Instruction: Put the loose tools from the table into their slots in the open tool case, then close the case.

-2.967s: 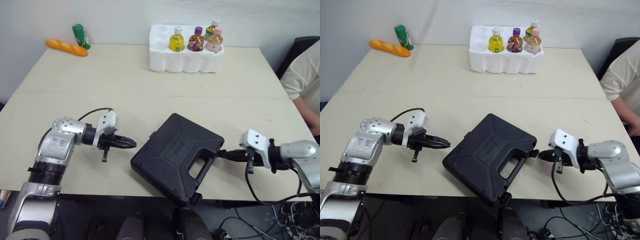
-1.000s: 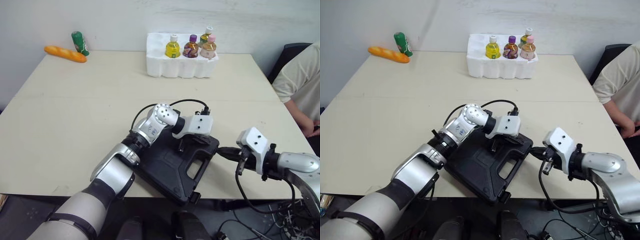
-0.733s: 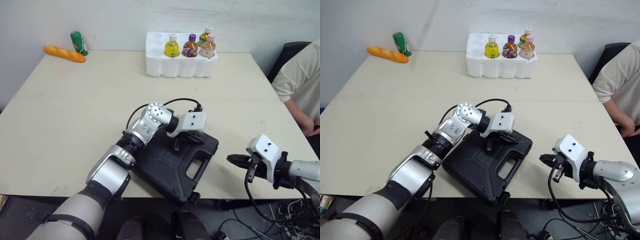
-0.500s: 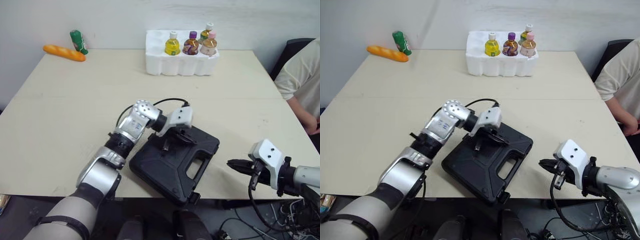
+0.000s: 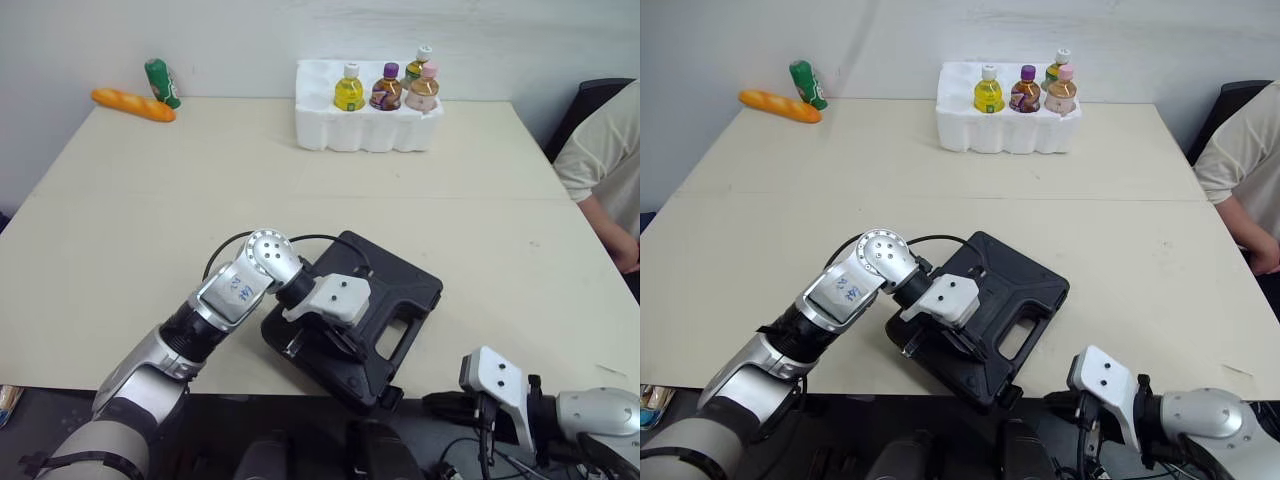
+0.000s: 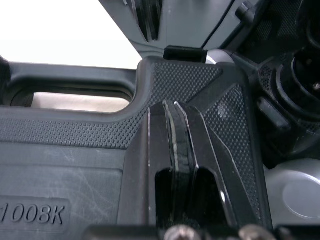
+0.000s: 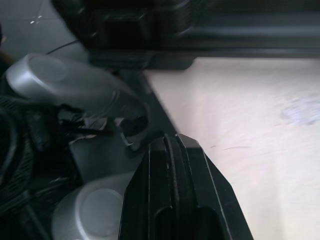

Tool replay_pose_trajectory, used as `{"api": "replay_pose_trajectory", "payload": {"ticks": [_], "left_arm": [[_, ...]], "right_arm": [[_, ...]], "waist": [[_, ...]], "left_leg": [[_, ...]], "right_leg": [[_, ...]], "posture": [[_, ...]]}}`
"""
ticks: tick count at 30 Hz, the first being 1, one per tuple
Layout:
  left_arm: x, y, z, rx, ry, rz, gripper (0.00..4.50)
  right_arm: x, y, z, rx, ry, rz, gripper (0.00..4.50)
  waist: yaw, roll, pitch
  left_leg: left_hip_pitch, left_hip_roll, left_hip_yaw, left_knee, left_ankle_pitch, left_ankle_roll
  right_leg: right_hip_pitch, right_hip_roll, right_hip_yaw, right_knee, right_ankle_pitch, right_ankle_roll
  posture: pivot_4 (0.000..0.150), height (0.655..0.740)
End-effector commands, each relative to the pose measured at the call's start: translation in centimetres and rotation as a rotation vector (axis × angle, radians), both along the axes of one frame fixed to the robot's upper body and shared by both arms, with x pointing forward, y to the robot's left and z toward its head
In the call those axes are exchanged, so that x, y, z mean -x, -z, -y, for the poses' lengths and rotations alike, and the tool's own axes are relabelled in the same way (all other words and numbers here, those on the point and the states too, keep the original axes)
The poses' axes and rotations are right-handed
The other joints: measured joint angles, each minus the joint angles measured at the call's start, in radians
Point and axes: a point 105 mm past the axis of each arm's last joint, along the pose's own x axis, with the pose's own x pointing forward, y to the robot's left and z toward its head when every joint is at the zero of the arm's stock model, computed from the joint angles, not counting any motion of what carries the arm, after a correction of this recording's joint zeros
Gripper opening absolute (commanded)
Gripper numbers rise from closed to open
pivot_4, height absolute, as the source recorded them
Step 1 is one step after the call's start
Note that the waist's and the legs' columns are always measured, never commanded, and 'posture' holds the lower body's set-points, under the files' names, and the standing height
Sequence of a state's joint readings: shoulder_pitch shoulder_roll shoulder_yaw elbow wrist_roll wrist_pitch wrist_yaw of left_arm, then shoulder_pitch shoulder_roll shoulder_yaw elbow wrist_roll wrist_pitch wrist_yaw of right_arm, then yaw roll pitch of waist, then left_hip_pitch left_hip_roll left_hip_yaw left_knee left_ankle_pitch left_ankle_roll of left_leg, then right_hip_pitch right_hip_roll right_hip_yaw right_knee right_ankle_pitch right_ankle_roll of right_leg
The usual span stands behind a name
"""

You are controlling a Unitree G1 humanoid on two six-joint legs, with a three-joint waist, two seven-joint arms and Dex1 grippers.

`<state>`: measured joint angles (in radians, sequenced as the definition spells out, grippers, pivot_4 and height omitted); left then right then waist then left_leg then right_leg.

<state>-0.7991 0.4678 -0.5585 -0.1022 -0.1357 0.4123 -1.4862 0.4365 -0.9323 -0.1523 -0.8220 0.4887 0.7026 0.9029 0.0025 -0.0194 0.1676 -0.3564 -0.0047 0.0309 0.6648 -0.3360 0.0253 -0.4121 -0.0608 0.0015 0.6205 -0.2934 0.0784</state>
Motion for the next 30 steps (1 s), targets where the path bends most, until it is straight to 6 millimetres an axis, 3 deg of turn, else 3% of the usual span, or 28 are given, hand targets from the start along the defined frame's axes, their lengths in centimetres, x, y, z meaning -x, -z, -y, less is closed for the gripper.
{"api": "replay_pose_trajectory", "payload": {"ticks": [1,7,17,21,24,27,30], "left_arm": [[0.5,1.5,-0.3,-0.063,0.009,0.010,0.06],[0.0,3.6,-1.6,-0.167,0.024,0.103,0.06],[-0.6,3.7,-1.1,-0.146,-0.009,0.113,0.06],[-0.7,3.8,-1.2,-0.145,-0.027,0.100,0.06],[-1.0,2.9,-1.2,-0.102,-0.089,0.047,0.06],[-1.5,0.7,-1.6,0.007,-0.165,-0.043,0.06],[-2.5,-2.5,-3.5,0.155,-0.274,-0.167,1.00]], "right_arm": [[0.2,-0.7,-1.3,-0.043,-0.042,0.021,0.00],[-0.5,-1.2,-3.1,-0.132,-0.082,0.016,0.00],[-1.4,-3.1,-5.6,-0.340,-0.062,-0.026,0.00],[-1.7,-2.9,-5.3,-0.285,-0.052,-0.017,0.00],[-2.1,-2.3,-4.2,-0.185,-0.047,0.032,0.00],[-2.4,-2.8,-2.7,-0.140,-0.019,0.087,0.00],[-2.7,-5.1,-0.3,-0.150,0.025,0.135,1.03]], "waist": [[-0.002,0.000,0.000],[-0.003,0.000,-0.001],[-0.008,-0.003,-0.003],[-0.007,-0.003,-0.004],[-0.006,-0.003,-0.004],[-0.003,-0.003,-0.004],[-0.004,-0.002,-0.001]], "left_leg": [[0.000,0.000,0.000,0.000,0.000,0.000],[0.003,0.000,0.000,0.000,0.000,0.000],[0.004,0.001,-0.002,0.000,0.000,0.000],[0.004,0.001,-0.002,0.000,0.001,0.000],[0.004,0.001,-0.002,0.000,0.001,0.000],[0.003,0.001,-0.002,0.000,0.001,0.000],[0.000,0.001,-0.003,0.000,0.001,0.000]], "right_leg": [[0.000,0.000,0.000,0.000,0.000,0.000],[0.003,0.000,0.000,0.000,0.000,-0.001],[0.004,0.000,0.000,0.001,-0.001,-0.001],[0.004,0.000,0.000,0.002,-0.001,-0.002],[0.004,0.000,0.000,0.002,-0.001,-0.002],[0.004,-0.001,-0.001,0.001,-0.001,-0.002],[0.000,0.000,-0.002,0.001,-0.001,-0.001]], "posture": [[0.150,0.7367],[0.150,0.7367],[0.150,0.7367],[0.150,0.7367],[0.150,0.7367],[0.150,0.7367],[0.150,0.7367]]}}
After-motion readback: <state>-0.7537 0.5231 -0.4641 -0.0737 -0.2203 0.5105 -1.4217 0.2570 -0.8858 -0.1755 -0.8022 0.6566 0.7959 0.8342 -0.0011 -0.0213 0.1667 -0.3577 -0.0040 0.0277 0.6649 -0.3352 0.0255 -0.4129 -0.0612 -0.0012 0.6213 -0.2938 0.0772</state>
